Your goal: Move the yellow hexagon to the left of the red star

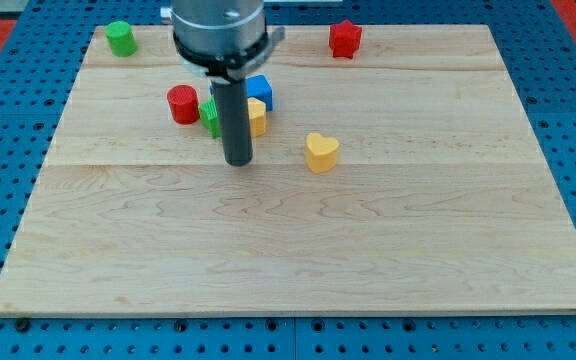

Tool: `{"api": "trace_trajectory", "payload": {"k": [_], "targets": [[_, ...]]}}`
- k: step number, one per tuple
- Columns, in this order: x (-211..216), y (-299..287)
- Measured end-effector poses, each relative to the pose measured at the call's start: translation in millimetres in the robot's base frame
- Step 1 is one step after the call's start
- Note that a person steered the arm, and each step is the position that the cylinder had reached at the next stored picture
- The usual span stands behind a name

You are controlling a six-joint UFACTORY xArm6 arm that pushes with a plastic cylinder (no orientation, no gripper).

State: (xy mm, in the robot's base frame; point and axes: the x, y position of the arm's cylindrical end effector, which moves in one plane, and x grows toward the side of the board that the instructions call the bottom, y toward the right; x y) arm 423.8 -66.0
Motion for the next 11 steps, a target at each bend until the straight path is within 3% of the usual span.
{"api": "trace_trajectory", "payload": {"k": [2, 4, 6, 8, 10, 11], "targets": [[-38.0, -3.9], [-50.4, 106.3], [-54.3, 62.4], [-126.6, 59.4], [-135.9, 50.5], [-170.2, 40.4]]}}
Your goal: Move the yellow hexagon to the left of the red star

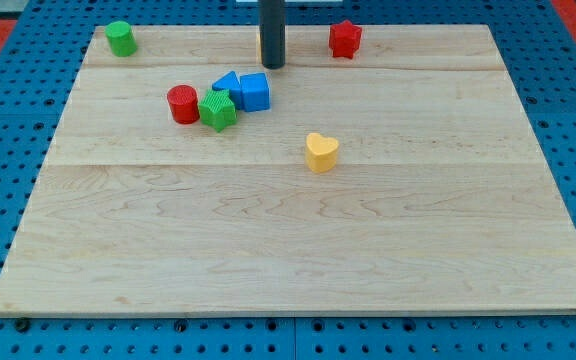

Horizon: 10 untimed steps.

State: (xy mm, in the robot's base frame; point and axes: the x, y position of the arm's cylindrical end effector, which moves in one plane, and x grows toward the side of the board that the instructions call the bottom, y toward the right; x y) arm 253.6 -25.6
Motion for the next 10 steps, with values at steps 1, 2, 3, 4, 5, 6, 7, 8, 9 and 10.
{"api": "trace_trajectory", "payload": {"k": [1, 2, 3, 4, 5, 6, 7, 8, 9, 10], "targets": [[-1.5, -1.7], [13.6, -16.2], [14.7, -18.2], [14.9, -17.6], [33.5, 22.1], [48.6, 67.8], [49.2, 59.2], [31.1, 34.5], [9.9, -9.7], [10.0, -73.3]]}}
